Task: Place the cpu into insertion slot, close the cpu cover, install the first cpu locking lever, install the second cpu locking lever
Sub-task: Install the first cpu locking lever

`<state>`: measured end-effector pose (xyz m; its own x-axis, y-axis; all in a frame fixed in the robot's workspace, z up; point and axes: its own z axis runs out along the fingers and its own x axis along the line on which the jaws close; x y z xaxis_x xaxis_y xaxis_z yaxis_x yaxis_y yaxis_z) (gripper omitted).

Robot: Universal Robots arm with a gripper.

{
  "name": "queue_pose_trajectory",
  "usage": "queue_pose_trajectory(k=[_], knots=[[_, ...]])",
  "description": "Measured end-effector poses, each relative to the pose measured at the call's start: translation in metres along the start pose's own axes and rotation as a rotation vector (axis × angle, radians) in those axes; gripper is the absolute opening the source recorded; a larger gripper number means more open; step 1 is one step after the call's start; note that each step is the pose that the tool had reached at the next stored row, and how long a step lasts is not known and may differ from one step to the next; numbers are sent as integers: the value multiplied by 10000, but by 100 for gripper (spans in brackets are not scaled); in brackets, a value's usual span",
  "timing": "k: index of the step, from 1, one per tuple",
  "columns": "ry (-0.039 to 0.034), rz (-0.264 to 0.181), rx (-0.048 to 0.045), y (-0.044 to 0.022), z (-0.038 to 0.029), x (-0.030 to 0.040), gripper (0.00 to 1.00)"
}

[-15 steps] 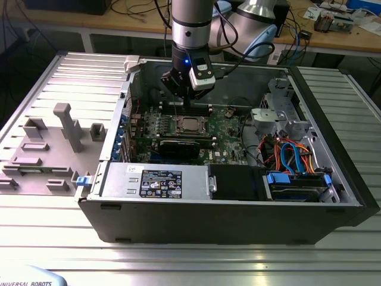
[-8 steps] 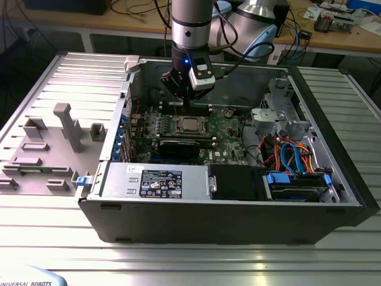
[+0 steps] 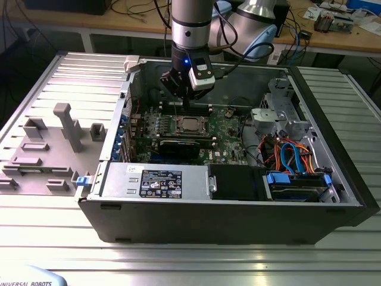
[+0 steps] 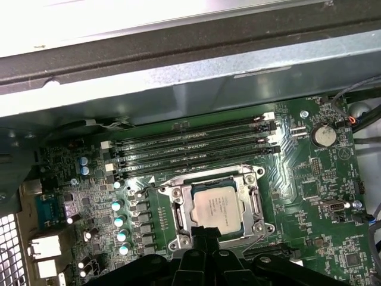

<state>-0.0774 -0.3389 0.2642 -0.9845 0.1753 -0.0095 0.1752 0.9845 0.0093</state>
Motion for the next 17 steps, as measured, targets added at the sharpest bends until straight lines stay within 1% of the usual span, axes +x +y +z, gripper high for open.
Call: queue_pose_trajectory(k=[1,3,5,7,15,17], knots=[[-1,-33,-3,-1,2,1,11],[2,-293,-5,-3,3,2,11],[10,-963,-8,-4,5,5,11],[10,-1184,-13,-6,7,13,11],[11,-1223,-12,-8,8,19,11],[11,-1224,-15,-11,8,39,11]])
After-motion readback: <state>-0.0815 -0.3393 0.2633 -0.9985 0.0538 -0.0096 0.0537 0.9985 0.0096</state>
